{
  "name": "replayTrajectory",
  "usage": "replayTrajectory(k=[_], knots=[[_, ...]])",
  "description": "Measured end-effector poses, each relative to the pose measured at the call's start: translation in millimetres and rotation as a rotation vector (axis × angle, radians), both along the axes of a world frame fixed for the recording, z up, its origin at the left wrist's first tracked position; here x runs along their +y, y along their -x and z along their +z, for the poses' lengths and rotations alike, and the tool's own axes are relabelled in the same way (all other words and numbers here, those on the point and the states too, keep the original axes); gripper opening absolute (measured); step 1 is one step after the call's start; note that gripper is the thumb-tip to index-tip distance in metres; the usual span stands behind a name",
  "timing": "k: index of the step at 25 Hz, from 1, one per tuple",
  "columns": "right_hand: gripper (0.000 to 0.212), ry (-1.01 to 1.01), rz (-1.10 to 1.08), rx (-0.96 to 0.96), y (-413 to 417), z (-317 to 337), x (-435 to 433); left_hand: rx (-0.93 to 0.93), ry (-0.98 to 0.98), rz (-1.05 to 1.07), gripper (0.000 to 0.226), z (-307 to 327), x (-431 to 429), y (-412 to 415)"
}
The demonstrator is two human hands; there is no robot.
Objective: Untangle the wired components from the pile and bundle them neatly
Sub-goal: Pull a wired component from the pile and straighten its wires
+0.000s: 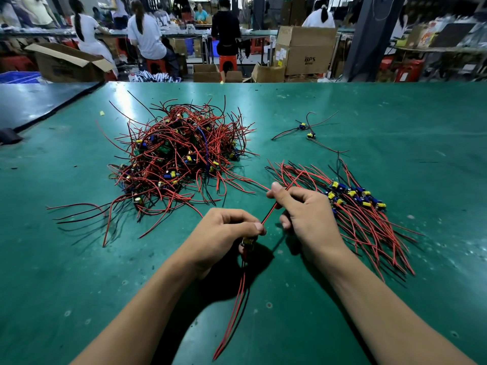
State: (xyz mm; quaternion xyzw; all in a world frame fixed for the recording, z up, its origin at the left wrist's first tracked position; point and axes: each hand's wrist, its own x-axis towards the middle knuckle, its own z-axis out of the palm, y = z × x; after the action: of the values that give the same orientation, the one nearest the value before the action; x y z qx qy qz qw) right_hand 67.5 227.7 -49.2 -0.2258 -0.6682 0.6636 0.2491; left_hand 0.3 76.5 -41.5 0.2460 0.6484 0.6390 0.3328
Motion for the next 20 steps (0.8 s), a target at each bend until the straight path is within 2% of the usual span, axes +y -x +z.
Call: replayTrajectory(k=[5,8,10,12,15,16,18,20], knots=[[0.044,0.368,-0.100,0.082,4.1,8.3,5.4,0.085,0.053,-0.096,0.013,1.5,-3.9,0.8],[0.049,0.654,-0.012,0.043,3.6,13.4,6.2,0.062,0.059,-0.148,0.014,2.0,-6.3,3.2],[0.048,0.703,0.038,0.050,3.4,14.7,7.2,0.009,0.052,-0.176,0.011,3.2,-7.9,4.2],[0.048,0.567,0.016,0.038,3.8,12.6,7.7,-0.022,0.036,-0.130,0.008,1.5,-6.6,3.8],[0.053,0.314,0.008,-0.017,3.6,4.8,5.7,-0.124,-0.070,0.078,0.004,-0.7,-2.1,4.4],[0.050,0.216,0.038,-0.042,2.7,2.2,4.8,-0.172,-0.126,0.142,0.010,-0.1,-1.4,5.7],[0.034,-0.136,0.135,-0.149,-0.6,-2.7,3.9,-0.274,-0.258,0.248,0.022,3.8,-2.9,10.0],[0.019,-0.452,0.269,-0.215,-4.0,-4.6,1.5,-0.344,-0.376,0.343,0.024,7.9,-6.3,15.3]])
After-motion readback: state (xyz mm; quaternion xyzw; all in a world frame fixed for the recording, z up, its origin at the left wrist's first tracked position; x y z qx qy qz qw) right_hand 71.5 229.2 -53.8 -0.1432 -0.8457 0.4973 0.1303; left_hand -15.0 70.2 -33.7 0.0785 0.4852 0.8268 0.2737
